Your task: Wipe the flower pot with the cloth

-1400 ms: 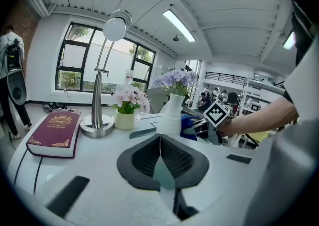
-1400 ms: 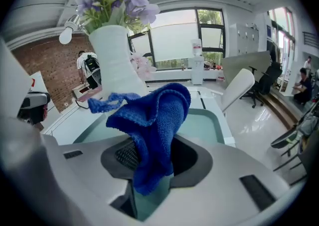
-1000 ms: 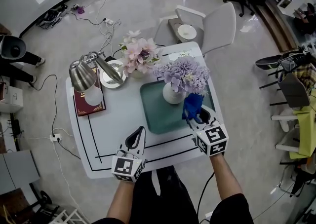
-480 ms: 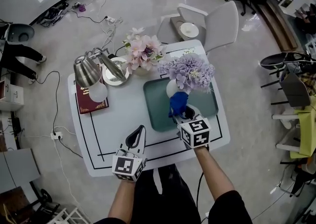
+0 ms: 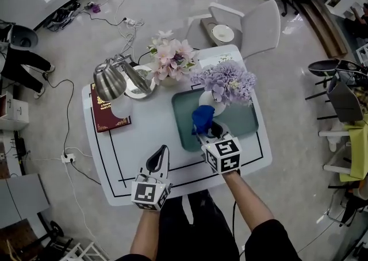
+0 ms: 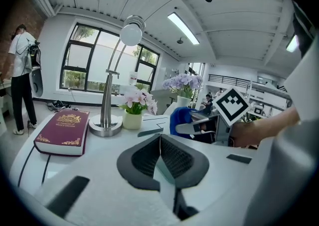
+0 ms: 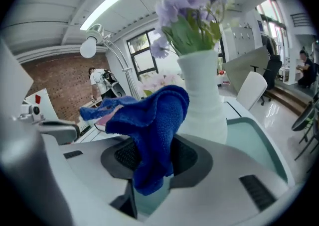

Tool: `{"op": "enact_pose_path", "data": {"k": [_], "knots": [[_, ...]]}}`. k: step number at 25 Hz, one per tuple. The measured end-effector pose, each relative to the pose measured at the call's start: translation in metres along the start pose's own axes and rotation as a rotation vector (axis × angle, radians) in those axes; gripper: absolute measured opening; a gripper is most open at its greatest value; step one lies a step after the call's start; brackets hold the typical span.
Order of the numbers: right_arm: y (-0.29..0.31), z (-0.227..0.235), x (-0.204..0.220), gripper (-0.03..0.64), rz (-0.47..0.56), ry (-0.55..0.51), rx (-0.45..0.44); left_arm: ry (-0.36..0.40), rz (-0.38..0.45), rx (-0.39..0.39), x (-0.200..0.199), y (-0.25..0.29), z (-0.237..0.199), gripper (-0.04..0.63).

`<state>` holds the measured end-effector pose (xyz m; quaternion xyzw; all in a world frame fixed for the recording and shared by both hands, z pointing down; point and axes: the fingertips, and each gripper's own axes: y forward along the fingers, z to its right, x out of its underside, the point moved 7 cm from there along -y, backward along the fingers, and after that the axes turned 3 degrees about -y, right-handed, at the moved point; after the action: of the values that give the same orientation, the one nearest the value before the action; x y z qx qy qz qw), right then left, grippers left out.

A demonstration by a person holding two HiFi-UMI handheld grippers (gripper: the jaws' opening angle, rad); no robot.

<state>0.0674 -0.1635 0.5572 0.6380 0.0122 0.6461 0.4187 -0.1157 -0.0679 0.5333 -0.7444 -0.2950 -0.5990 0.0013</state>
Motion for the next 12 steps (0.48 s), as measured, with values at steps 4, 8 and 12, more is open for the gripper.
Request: {"op": "enact_pose_path", "data": {"k": [4,8,12], "knots": [[0.008,0.000,-0.022,0.138,0.093,0.075,0.096,-0.006,0.004,-0.006,-0.001,-0.004,-0.003,0.010],[0.022,0.005,-0.011,0.138,0.050,0.153,0.148,-0.011,0.011,-0.003,-0.001,-0.008,-0.002,0.010],[0.033,0.009,0.007,0.138,-0.008,0.184,0.148,-0.016,0.011,-0.003,0.000,-0.009,-0.003,0.010]]}}
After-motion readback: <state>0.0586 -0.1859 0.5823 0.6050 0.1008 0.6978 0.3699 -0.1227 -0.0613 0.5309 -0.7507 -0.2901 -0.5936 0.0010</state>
